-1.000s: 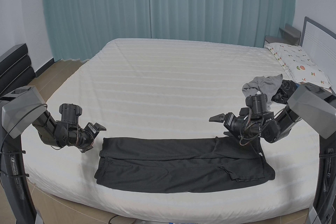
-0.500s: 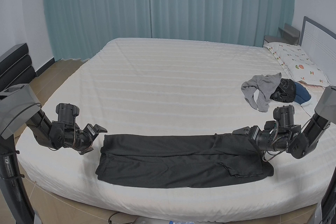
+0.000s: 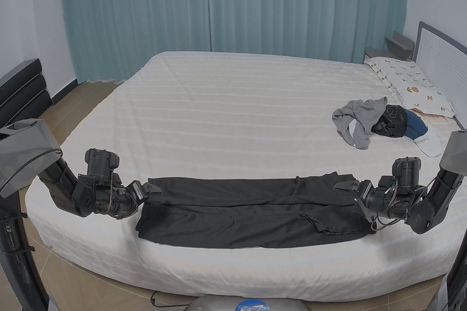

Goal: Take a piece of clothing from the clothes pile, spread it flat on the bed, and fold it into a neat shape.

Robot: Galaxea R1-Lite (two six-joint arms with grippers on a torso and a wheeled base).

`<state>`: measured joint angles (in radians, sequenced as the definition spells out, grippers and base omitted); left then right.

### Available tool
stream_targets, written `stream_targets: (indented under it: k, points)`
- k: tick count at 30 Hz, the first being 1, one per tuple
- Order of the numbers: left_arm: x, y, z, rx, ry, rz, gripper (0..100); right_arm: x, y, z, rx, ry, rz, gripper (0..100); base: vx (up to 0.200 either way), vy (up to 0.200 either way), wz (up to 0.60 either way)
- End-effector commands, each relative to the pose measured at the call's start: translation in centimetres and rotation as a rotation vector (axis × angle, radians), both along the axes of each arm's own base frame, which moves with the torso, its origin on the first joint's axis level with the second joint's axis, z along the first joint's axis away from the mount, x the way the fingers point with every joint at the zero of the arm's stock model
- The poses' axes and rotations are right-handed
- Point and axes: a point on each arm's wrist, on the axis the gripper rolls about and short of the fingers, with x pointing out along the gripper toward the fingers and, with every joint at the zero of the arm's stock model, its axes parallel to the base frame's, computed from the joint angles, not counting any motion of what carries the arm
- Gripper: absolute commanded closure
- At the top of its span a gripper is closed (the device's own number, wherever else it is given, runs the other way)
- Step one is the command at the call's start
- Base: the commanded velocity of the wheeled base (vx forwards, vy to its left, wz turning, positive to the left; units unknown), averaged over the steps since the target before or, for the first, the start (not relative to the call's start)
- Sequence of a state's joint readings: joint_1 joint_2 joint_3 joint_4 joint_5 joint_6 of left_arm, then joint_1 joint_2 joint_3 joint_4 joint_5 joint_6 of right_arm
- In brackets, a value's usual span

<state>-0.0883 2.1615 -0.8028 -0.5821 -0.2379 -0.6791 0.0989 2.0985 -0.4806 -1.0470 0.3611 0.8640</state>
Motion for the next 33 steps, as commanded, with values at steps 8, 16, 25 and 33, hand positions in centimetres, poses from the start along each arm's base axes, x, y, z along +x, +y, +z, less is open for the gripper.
stream_targets:
  k: [8, 16, 25, 33]
  points:
    - [1.2, -2.0, -1.5, 0.009, -0.003, -0.052, 0, 0.2, 0.0, -0.7, -0.002, 0.018, -0.001, 0, 0.000, 0.000, 0.00]
    - [0.8, -2.0, -2.4, 0.044, 0.020, -0.076, 100, 0.3, -0.2, -1.0, -0.005, 0.021, -0.006, 0, 0.000, 0.000, 0.00]
    - [0.9, -1.1, -2.6, 0.117, 0.021, 0.006, 100, 0.3, -0.7, -1.1, -0.006, 0.026, -0.022, 0, 0.000, 0.000, 0.00]
    - [0.4, -0.8, -2.8, 0.162, 0.038, 0.051, 100, 0.9, -1.5, -2.8, -0.078, 0.032, -0.006, 0, 0.000, 0.000, 0.00]
